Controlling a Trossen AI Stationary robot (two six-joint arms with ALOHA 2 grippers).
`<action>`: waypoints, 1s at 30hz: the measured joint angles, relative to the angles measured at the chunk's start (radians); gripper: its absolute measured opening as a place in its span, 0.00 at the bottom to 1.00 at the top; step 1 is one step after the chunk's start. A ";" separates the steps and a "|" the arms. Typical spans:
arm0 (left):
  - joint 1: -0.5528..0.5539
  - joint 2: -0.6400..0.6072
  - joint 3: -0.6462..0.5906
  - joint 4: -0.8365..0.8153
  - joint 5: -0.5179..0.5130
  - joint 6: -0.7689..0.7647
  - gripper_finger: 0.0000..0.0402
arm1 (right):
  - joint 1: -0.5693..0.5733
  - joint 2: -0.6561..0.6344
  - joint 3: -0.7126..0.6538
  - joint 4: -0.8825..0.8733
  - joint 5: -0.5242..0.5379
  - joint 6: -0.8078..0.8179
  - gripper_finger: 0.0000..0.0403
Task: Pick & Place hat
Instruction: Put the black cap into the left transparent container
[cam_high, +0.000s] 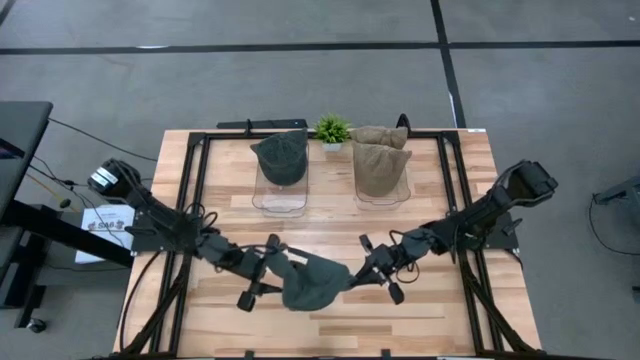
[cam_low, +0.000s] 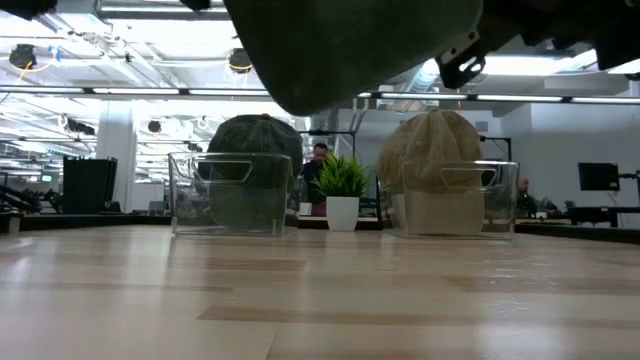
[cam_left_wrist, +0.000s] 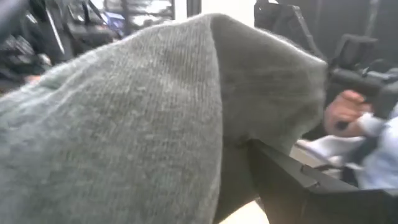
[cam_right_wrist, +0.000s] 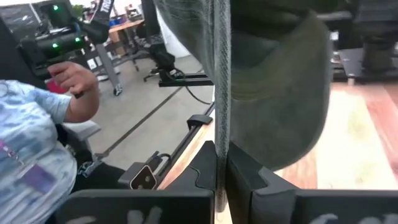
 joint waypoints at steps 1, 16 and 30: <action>0.018 0.007 0.000 0.000 0.039 -0.031 0.44 | -0.002 0.013 0.011 0.002 -0.005 -0.011 0.01; 0.008 0.037 0.000 -0.131 0.245 -0.097 0.44 | -0.002 0.005 0.043 -0.004 -0.077 -0.039 0.01; 0.015 -0.061 0.001 -0.431 0.175 -0.142 0.44 | 0.067 -0.063 0.043 -0.056 -0.010 -0.032 0.01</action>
